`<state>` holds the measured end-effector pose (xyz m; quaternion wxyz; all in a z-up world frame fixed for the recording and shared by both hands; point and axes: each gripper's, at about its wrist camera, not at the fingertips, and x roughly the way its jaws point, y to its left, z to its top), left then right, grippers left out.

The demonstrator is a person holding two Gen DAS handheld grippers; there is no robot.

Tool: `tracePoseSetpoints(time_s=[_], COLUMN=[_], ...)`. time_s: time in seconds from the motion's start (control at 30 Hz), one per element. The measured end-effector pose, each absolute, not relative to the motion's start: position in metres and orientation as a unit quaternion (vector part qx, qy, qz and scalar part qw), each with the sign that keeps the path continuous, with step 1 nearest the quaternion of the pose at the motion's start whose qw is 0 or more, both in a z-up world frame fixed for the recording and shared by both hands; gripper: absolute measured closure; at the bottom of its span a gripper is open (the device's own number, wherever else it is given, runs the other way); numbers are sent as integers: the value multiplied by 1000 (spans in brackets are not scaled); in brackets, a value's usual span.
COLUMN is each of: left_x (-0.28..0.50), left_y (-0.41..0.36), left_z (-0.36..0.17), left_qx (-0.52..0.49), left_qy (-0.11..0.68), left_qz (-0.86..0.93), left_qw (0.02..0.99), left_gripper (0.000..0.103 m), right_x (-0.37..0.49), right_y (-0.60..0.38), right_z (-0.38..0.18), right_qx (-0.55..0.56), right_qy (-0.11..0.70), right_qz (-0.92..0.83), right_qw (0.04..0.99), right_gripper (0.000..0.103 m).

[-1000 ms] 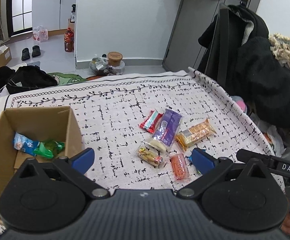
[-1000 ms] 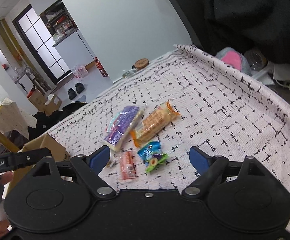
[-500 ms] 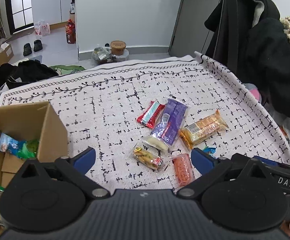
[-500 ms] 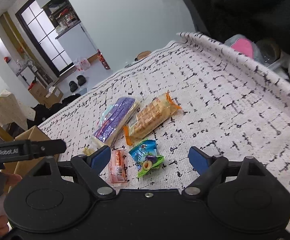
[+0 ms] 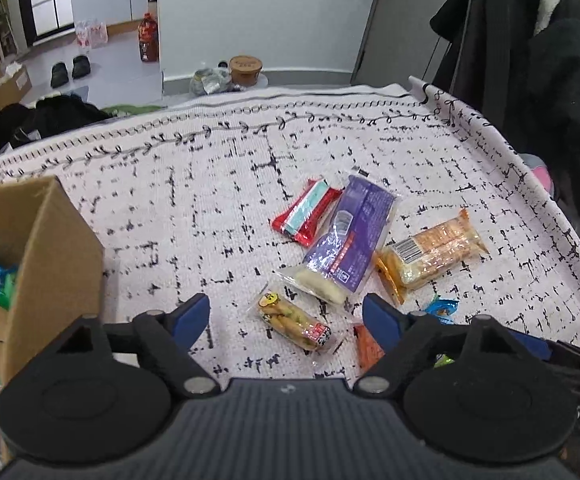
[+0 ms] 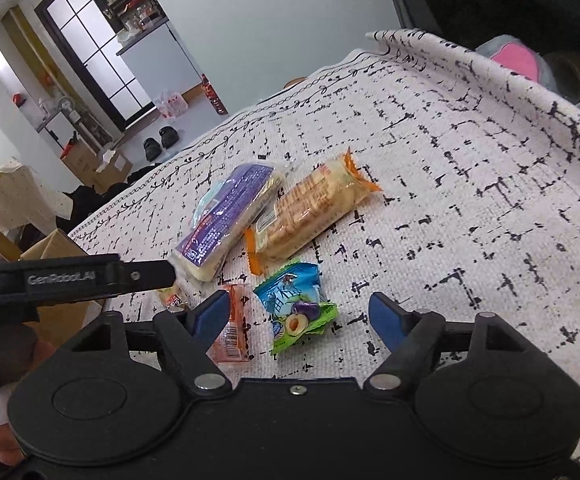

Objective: Organize snacks
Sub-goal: 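Move both open tools back over the remaining snacks, then grasp the yellow-capped snack stick with the left tool while the right grasps the blue-green candy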

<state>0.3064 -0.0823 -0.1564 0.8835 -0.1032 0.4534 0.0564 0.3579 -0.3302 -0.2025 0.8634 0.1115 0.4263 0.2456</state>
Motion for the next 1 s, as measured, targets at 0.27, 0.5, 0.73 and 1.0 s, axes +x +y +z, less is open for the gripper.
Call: tracePoseSetpoints(time_s=[0.27,0.5,0.73,1.0], left_x=[323,322,313,290], left_y=[-88,-90,-87,-87], left_z=[-174,-190,-187,-159], left_qx=[-101,-90,-88,-84], left_qy=[474,496,497,480], left_qz=[68,74,76,54], left_qw=[872,861,860,872], left_gripper=[32,44,86,87], right_x=[366,363,357,348], right_y=[-314,-312,-309,-309], right_z=[-209,-210,-205,-185], right_qx=[79,64,75,86], right_qy=[416,427,433,413], right_qz=[245,255,271,279], right_qw=[872,865,856,863], right_gripper=[30,68,70,71])
